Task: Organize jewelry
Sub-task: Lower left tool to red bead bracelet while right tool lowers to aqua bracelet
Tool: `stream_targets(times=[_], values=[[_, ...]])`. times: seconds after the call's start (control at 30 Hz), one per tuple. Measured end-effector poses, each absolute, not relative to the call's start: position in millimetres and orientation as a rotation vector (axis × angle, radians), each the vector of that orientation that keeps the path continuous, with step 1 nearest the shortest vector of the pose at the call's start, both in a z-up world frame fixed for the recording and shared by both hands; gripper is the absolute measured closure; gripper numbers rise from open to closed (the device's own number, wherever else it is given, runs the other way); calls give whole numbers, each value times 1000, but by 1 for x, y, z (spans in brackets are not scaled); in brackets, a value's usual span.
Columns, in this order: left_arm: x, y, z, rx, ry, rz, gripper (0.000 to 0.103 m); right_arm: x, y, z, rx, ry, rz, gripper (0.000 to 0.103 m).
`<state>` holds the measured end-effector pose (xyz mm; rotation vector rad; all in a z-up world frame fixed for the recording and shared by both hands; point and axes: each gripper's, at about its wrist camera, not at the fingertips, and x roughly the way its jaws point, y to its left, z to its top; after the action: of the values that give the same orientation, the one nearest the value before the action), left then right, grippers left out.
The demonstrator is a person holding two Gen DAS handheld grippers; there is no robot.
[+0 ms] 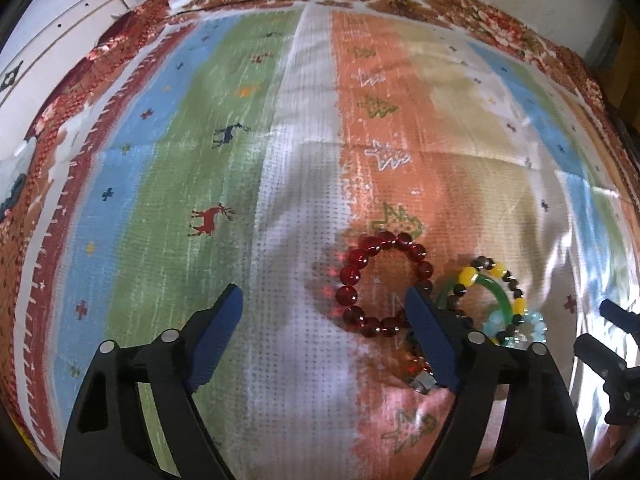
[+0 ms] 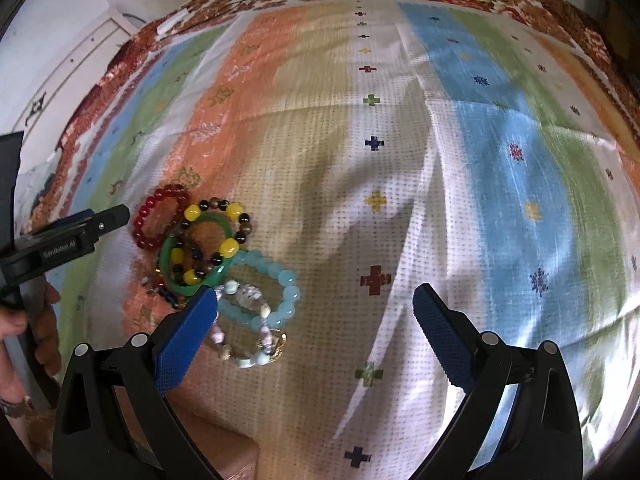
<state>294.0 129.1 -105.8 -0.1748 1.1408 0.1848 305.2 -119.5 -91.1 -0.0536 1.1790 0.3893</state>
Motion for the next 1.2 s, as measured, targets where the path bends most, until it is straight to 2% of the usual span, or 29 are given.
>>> stream_targets(times=[0.17, 0.23, 0.4, 0.47, 1.0, 1.1, 1.17, 1.2], values=[[301, 130, -112, -187, 1159, 163, 31, 309, -113, -97, -72, 1194, 397, 4], [302, 128, -113, -184, 1160, 152, 32, 312, -110, -100, -78, 1204, 397, 13], [306, 121, -117, -168, 1170, 130, 38, 318, -106, -109, -90, 1226, 384, 15], [307, 120, -118, -165, 1170, 123, 38, 320, -106, -112, -94, 1235, 382, 21], [312, 120, -130, -150, 1194, 94, 41, 329, -93, -133, -161, 1289, 350, 25], [313, 122, -134, -157, 1203, 103, 47, 331, -92, -134, -172, 1290, 343, 30], [311, 123, -135, -155, 1202, 104, 47, 334, -92, -134, -173, 1288, 335, 39], [311, 123, -135, -149, 1201, 107, 50, 334, -94, -133, -166, 1288, 337, 40]])
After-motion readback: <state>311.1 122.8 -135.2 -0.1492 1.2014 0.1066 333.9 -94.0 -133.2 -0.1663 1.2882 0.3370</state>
